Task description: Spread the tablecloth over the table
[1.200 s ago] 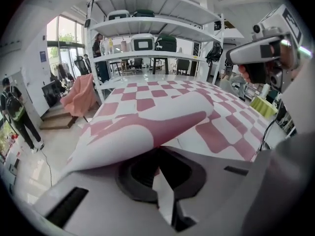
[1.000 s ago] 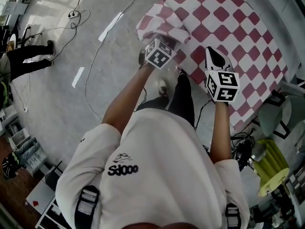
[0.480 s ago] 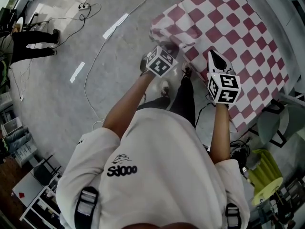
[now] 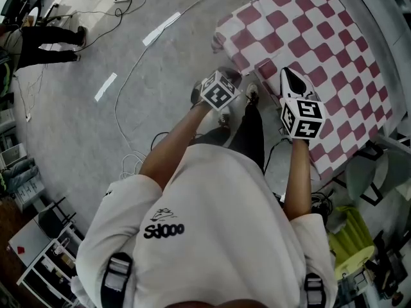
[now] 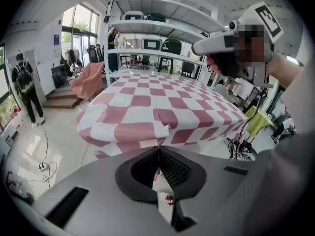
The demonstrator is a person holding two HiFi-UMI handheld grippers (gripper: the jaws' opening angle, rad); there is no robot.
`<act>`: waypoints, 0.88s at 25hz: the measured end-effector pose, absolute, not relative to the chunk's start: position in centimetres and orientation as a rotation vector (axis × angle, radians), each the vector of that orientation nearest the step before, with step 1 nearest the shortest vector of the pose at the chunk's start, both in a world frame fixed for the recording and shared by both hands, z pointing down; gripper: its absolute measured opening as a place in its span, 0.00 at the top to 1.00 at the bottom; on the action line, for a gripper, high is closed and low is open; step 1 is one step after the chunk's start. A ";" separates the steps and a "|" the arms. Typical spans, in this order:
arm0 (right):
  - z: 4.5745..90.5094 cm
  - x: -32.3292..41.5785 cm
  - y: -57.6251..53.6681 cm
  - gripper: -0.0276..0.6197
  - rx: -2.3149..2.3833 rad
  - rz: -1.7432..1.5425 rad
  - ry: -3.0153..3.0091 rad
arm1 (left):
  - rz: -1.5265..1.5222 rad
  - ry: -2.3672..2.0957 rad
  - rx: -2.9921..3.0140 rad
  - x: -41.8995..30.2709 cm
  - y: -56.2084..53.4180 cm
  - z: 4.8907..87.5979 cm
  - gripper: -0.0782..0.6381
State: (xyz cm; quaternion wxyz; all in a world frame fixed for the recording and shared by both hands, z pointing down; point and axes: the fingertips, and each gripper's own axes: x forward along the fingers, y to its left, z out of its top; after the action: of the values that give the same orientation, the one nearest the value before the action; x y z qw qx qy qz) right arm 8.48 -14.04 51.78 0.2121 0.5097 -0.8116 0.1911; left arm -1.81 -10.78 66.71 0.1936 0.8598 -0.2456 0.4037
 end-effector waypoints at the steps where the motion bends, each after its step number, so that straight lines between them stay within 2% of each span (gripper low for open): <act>1: 51.9 8.4 -14.0 0.92 1.407 0.531 -2.254 | 1.143 -0.683 2.390 -2.1 -10.3 67.5 0.85; 11: 53.4 7.3 -14.6 0.92 1.350 0.542 -2.259 | 1.254 -0.604 2.203 -5.2 -6.0 74.9 0.85; 22: 54.0 6.4 -15.4 0.92 1.304 0.543 -2.268 | 1.280 -0.572 2.123 -5.7 -6.8 78.0 0.85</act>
State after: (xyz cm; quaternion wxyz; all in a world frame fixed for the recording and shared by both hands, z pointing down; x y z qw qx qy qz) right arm 6.35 -15.38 53.98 0.2328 0.4748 -0.8254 0.1976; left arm -5.70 -6.84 78.04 0.2941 0.7976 -0.2149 0.4808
